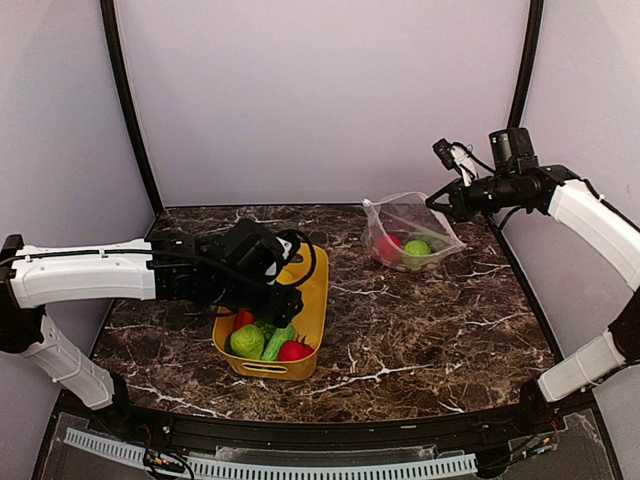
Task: Place the food in the zip-top bag and seal the zipper
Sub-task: Adjust the fake fruit in the bin.
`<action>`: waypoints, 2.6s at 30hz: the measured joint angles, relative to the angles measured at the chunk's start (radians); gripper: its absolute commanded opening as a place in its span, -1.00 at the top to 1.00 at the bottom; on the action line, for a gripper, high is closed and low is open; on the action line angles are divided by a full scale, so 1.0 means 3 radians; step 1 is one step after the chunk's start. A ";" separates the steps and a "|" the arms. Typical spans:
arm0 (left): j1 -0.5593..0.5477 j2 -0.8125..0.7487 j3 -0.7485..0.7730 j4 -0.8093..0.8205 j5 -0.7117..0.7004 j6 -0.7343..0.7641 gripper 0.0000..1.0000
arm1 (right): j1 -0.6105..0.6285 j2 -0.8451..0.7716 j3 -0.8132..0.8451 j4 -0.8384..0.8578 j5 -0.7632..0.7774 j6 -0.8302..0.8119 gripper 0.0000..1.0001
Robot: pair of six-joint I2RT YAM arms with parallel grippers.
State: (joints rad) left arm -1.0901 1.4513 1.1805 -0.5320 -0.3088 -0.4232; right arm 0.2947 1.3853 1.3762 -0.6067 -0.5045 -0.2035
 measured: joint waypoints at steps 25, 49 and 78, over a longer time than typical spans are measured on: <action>0.0462 0.0261 -0.0004 -0.1066 0.0549 -0.0024 -0.50 | 0.0015 -0.0534 -0.0852 0.0521 -0.0378 -0.0004 1.00; 0.0460 0.0781 0.0099 -0.1172 0.0397 -0.0060 -0.32 | 0.0015 -0.0567 -0.0880 0.0556 -0.0379 -0.0004 1.00; 0.0460 0.0198 0.0329 -0.0888 0.0448 0.0140 0.10 | 0.0015 -0.0317 -0.0774 0.0423 -0.0145 -0.0183 1.00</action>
State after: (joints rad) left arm -0.9520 1.5108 1.2793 -0.7982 -0.1745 -0.3813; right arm 0.2993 1.2903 1.1439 -0.4797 -0.5480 -0.2584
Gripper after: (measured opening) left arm 0.522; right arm 0.005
